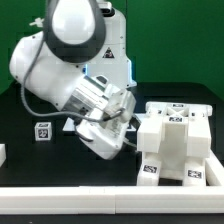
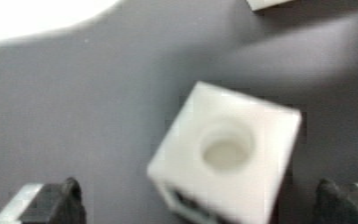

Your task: Assemble chair

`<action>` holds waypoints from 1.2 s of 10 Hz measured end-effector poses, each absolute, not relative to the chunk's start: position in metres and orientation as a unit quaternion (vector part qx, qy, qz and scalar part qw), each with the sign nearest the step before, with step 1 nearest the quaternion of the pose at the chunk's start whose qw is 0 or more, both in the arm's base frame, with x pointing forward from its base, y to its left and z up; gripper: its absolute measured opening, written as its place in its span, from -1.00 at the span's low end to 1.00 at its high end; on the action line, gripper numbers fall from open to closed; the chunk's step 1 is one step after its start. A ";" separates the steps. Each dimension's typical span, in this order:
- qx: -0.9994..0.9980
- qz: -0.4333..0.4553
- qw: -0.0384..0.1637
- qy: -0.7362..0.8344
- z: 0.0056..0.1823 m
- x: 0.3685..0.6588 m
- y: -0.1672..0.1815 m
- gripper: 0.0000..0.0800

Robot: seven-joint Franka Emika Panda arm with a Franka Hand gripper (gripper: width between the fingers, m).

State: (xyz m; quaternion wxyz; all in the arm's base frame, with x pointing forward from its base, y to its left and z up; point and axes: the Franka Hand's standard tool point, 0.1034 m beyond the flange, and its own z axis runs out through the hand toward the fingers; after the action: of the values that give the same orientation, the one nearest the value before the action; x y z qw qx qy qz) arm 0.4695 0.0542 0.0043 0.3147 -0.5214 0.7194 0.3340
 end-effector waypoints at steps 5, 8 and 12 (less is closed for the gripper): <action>-0.521 0.340 0.313 0.718 0.004 0.471 0.061 0.35; -0.521 0.340 0.313 0.718 0.004 0.471 0.061 -0.30; -0.553 0.328 0.321 0.695 0.003 0.462 0.020 -0.30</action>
Offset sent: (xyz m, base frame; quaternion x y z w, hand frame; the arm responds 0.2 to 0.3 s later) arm 0.0000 0.0000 0.0000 0.0000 0.0000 0.0000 1.0000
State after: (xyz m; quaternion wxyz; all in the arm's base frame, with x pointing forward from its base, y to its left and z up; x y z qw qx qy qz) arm 0.4620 0.0199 0.0033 0.3213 -0.5527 0.6953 0.3283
